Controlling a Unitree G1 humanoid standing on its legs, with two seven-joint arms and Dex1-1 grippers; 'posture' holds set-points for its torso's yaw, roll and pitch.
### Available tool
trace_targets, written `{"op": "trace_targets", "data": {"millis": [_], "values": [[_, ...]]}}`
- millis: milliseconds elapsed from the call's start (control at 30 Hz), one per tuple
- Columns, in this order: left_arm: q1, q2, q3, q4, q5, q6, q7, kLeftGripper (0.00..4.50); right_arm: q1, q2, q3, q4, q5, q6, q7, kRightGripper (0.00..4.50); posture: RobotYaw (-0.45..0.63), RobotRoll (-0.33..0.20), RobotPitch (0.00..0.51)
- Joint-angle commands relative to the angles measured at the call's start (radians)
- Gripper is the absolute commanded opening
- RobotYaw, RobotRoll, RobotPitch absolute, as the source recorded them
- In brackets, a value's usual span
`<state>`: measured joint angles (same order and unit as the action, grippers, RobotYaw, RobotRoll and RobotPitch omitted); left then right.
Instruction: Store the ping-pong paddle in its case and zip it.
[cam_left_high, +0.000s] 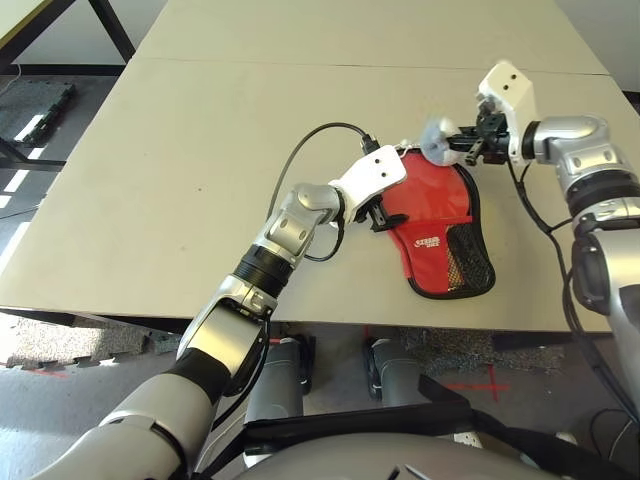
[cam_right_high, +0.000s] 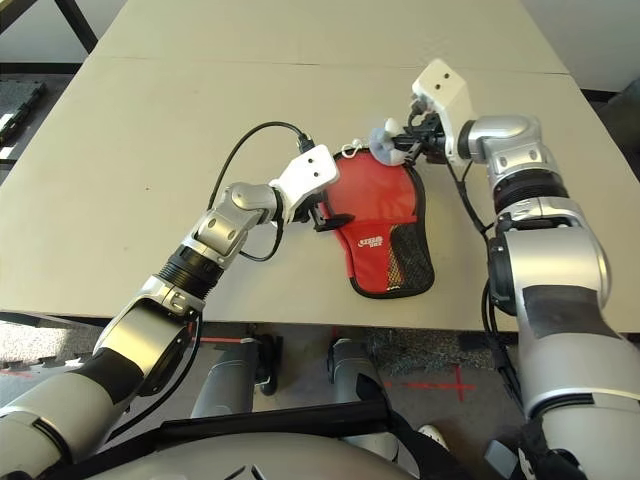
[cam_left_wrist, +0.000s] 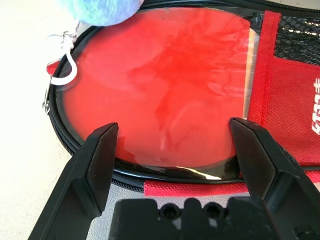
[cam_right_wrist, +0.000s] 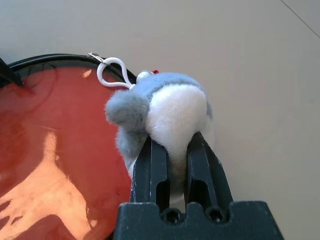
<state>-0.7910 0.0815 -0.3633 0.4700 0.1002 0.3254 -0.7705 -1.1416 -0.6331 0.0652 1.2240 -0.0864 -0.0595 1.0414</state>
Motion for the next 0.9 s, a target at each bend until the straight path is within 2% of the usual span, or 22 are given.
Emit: {"op": "trace_targets", "data": {"millis": [33,567,733,900], "values": [[0.031,0.004,-0.041,0.045,0.021,0.042,-0.016,4.50,0.016,-0.070,-0.011,0.025,-0.016,0.014,-0.018,0.08,-0.05,0.000,0.194],[0.024,-0.007,-0.044,0.062,0.021,0.043,-0.020,4.50,0.019,-0.205,0.016,0.034,-0.056,0.048,0.051,0.08,-0.06,0.000,0.194],[0.022,-0.010,-0.045,0.069,0.021,0.039,-0.020,4.50,0.021,-0.267,0.039,0.034,-0.085,0.089,0.153,0.08,-0.07,0.000,0.193],[0.019,-0.015,-0.045,0.076,0.022,0.034,-0.018,4.50,0.025,-0.339,0.070,0.014,-0.102,0.151,0.357,0.08,-0.08,0.000,0.190]]}}
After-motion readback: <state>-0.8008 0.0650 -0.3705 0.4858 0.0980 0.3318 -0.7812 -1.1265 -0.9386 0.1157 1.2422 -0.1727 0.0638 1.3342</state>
